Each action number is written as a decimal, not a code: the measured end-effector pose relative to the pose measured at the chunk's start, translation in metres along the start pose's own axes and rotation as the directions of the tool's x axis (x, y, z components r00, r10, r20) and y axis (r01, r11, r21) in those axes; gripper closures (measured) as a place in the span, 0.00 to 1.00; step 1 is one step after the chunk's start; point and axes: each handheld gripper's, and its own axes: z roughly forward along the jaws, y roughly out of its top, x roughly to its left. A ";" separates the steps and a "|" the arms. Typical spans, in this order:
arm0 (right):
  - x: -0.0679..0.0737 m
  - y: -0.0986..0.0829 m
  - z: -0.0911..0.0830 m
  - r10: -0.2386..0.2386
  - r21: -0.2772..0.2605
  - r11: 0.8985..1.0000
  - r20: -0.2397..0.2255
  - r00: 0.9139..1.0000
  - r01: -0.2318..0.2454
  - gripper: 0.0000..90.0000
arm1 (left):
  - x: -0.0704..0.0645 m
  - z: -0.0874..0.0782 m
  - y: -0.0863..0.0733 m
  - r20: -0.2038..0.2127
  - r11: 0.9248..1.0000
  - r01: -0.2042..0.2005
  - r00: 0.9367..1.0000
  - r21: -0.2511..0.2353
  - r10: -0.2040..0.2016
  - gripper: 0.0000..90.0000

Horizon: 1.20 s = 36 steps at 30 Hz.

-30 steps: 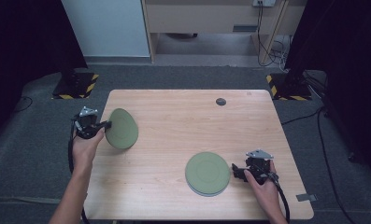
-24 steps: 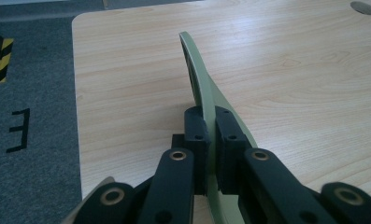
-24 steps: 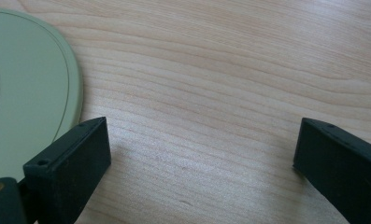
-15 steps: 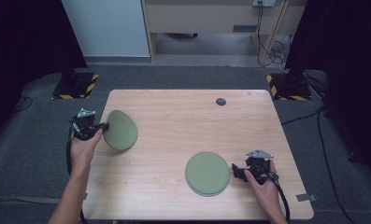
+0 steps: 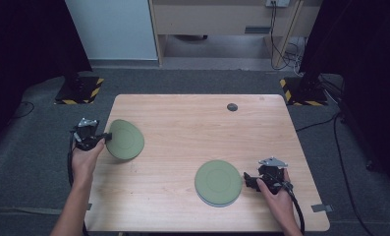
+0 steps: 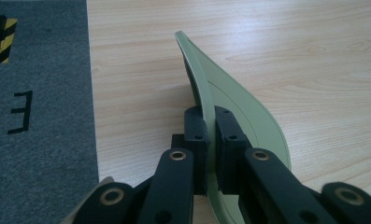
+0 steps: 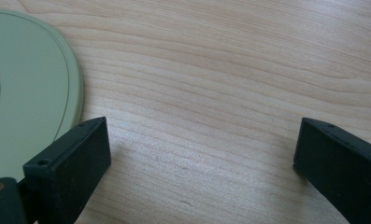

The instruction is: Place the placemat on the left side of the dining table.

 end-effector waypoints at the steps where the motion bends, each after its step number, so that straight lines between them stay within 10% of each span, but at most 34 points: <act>1: 0.000 0.000 0.000 0.000 0.000 1.000 0.000 1.000 0.000 0.05 | 0.000 0.000 -0.001 0.001 1.000 0.002 1.000 -0.001 -0.002 0.95; 36: 0.000 0.000 0.000 0.001 0.000 1.000 -0.001 1.000 -0.001 0.05 | 0.027 0.018 -0.033 -0.020 0.997 0.051 0.999 0.053 -0.050 0.86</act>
